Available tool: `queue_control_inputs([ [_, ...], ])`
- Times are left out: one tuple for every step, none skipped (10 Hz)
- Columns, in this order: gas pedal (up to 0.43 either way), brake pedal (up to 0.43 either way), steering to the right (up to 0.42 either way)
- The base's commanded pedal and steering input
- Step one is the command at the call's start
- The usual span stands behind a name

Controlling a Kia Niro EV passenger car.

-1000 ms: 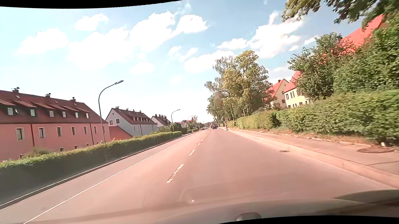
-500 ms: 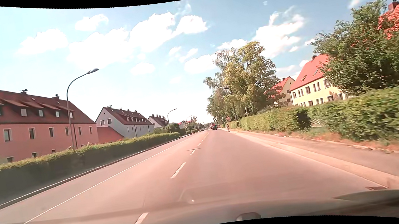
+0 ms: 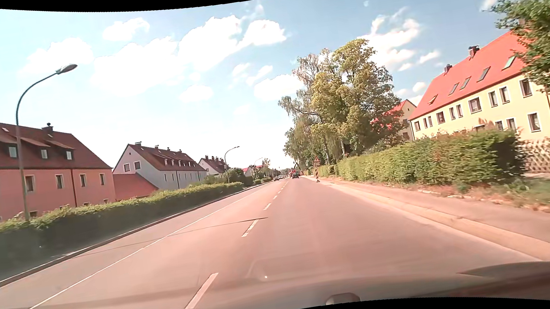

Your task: Follow the waypoints while adhering to traffic rules and regulations

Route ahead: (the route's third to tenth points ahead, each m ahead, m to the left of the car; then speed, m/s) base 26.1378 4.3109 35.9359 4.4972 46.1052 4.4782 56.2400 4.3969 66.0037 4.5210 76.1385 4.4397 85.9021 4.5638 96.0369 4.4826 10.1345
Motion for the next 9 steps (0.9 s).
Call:
queue_control_inputs([
  [0.087,0.0,-0.001],
  [0.087,0.0,-0.001],
  [0.087,0.0,-0.001],
  [0.087,0.0,-0.001],
  [0.087,0.0,-0.001],
  [0.087,0.0,-0.001],
  [0.087,0.0,-0.001],
  [0.087,0.0,-0.001],
  [0.087,0.0,-0.002],
])
